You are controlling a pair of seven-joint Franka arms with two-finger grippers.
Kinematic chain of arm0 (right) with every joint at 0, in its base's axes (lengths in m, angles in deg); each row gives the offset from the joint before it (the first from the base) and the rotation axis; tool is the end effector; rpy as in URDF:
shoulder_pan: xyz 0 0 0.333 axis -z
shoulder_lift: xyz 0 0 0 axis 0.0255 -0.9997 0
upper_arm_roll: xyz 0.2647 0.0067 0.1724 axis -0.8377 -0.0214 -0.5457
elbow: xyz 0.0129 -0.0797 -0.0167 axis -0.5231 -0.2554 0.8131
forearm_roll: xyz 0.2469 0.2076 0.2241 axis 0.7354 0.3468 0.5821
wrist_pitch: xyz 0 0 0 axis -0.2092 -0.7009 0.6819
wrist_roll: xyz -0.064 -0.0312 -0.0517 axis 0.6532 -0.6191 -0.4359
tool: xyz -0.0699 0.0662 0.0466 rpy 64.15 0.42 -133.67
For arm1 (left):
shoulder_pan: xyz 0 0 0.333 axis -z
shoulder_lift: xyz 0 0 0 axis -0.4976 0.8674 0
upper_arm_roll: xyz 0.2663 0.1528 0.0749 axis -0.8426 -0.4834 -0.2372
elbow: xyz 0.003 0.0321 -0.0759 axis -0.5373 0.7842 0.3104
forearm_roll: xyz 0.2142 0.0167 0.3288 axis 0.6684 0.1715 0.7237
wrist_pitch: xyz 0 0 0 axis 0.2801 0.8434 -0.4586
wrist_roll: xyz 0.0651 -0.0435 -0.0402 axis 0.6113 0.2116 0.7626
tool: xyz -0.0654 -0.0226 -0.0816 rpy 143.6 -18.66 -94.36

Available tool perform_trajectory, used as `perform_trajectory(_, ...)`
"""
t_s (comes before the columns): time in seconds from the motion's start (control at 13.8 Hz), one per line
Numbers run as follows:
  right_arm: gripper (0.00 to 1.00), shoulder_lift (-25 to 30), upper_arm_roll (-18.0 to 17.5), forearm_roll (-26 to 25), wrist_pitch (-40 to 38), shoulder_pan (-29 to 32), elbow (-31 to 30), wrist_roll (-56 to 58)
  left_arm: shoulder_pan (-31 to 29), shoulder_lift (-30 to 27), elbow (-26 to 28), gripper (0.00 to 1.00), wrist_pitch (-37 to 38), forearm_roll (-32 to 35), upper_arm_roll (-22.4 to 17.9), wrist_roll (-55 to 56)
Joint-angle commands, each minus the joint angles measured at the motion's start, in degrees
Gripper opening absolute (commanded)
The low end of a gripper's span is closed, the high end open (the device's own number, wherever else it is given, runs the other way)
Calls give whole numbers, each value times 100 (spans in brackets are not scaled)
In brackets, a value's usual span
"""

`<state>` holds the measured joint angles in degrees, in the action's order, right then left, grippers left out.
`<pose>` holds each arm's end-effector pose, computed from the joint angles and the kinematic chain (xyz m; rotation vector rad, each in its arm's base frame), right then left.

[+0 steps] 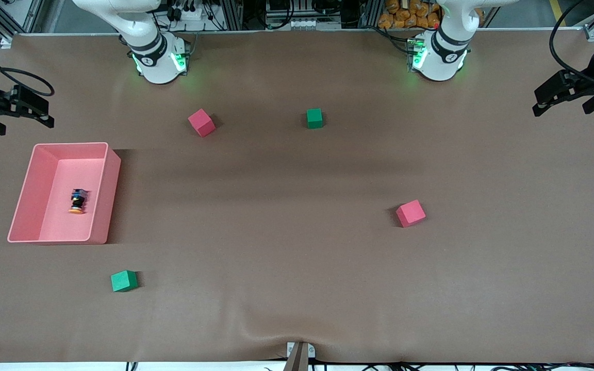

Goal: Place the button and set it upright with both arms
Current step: 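Move the right gripper over the yellow button in the pink tray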

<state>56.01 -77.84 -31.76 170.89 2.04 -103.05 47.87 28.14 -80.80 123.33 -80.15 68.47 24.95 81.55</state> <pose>0.5441 0.0134 0.6575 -3.1146 -0.2440 0.0707 0.5181 -0.0443 0.6732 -3.1323 -0.0674 -0.0296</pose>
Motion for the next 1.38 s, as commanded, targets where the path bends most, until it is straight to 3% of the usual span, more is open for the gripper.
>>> perform_trajectory(0.0, 100, 31, -106, -159, 17, 30, 15, 57, -84, -5, -83, 100, 18, -36, 9, -90)
perform_trajectory(0.43, 100, -162, -45, -193, 17, 144, 50, 110, -76, 127, -241, 100, 18, 43, -26, -107)
perform_trajectory(0.8, 100, -1145, -44, -361, 324, 643, 7, 127, -6, 127, -224, 100, 18, -18, 9, -99)
perform_trajectory(1.3, 100, -1999, -44, -352, 2607, 1689, -1170, 1366, 12, 232, -241, 100, 9, -19, 18, -90)
